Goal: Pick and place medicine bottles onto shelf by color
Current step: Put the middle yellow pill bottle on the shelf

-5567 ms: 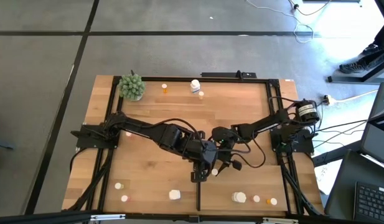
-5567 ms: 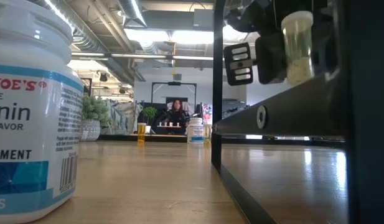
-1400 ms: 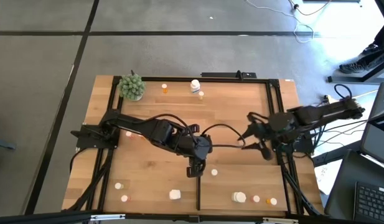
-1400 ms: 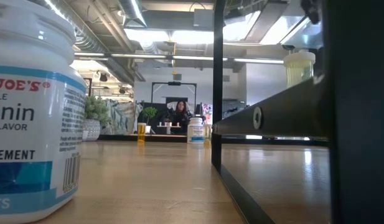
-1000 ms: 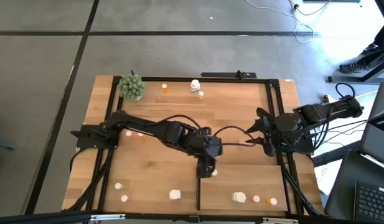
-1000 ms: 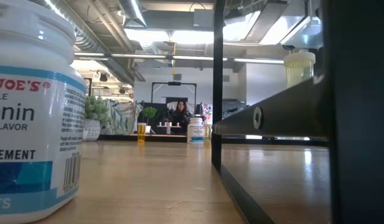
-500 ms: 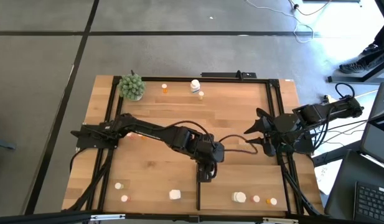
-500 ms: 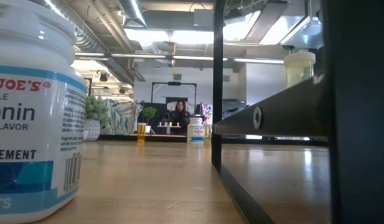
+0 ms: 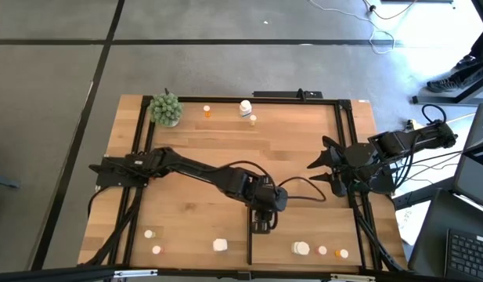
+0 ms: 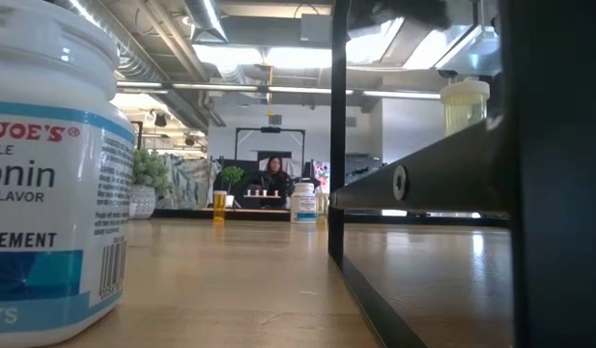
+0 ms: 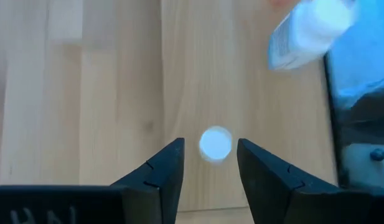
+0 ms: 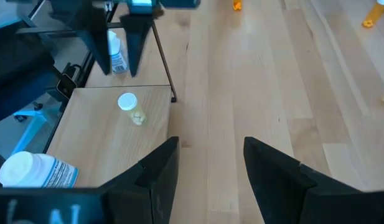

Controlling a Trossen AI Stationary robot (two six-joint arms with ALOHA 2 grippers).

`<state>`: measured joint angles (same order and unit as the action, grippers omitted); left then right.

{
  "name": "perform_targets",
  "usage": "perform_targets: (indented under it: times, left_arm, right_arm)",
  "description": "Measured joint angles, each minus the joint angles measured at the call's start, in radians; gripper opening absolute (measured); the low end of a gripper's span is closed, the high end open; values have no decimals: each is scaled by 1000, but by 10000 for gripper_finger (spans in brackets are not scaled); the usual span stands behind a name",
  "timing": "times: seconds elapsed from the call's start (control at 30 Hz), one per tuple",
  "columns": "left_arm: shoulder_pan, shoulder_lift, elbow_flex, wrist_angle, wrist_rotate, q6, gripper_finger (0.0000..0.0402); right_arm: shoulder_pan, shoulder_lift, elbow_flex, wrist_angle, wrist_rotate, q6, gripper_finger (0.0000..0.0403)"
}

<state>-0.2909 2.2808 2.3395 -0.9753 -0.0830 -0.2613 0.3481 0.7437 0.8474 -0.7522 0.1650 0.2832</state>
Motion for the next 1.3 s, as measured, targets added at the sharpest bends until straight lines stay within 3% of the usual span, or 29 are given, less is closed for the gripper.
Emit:
perform_targets:
  times: [0.8,1.07,1.3]
  left_arm:
    - [-1,-30,2,-38,0,-74,142]
    - [-12,-70,2,-45,-4,-78,142]
    - [-10,-109,2,-72,-9,-99,142]
  right_arm:
    - [0,0,-1,0,-1,1,181]
    - [0,6,-1,37,-82,136,181]
    - [0,81,64,42,-133,68,180]
